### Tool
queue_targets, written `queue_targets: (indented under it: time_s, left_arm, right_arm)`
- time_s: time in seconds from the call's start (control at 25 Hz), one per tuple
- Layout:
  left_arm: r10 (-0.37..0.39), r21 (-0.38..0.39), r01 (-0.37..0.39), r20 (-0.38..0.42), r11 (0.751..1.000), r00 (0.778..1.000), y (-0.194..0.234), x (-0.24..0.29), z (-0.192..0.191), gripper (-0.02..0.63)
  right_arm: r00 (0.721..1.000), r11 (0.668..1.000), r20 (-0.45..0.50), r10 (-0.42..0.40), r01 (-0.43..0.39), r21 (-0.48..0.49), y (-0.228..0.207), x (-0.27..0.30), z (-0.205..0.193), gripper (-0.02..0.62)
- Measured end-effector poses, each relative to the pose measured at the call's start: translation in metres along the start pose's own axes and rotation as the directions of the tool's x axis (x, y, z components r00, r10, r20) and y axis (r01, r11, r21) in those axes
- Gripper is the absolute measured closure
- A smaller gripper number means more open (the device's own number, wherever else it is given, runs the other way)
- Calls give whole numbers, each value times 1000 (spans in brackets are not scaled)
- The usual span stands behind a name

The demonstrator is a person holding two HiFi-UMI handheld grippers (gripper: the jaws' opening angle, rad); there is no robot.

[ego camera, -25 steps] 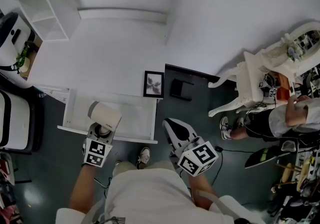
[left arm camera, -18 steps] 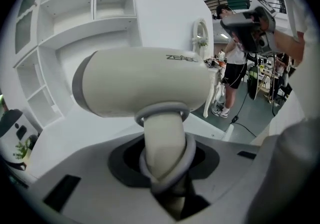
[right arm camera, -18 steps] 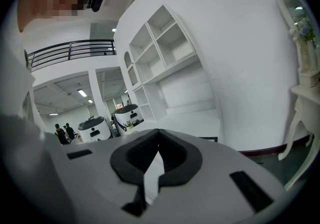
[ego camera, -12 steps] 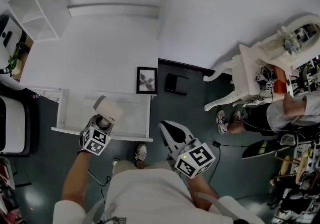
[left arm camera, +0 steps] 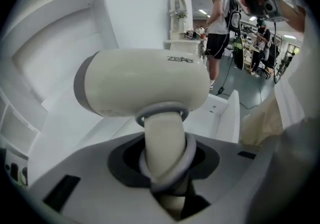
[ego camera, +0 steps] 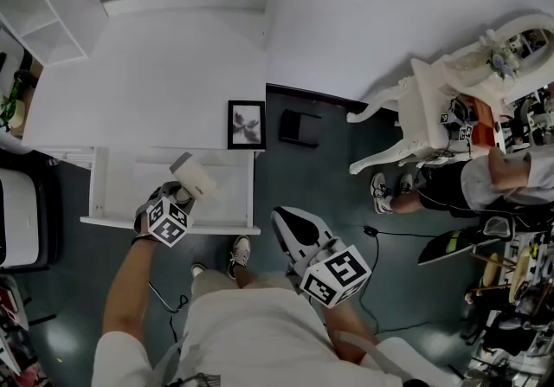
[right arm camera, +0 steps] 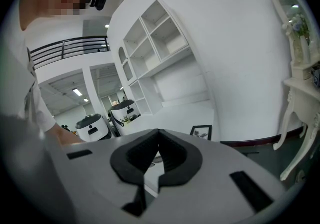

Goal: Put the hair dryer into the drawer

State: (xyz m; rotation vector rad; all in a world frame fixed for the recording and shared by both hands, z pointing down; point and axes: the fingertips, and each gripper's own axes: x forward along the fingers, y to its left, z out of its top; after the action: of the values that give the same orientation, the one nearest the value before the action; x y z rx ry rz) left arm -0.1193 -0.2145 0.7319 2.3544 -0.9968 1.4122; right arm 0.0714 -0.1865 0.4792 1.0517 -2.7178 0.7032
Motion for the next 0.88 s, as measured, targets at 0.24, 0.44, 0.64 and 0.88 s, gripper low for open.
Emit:
queue_targets:
  time_s: [0.24,0.44,0.64,0.88]
  left_arm:
    - [-57,126,69,-92,990,994,-5,28,-16,462]
    - [-120,217,160,-184,963,976,-16,47,-32,462]
    - [-161,212,206,-213,955,964,-20,60,-40,462]
    - [-197,205,247,-237,947,951,-20,69,-44,462]
  right_arm:
    - [999,999,-12,-46,46,15,-8,-7,-10,586]
    - [997,997,-19,-71,71,23,-11,-10,-13,586]
    - [996,996,-21,-86,86,27,-12,-12,-16,586]
    - [994,994,-33,-107,108,33,-14,-15,-22,586]
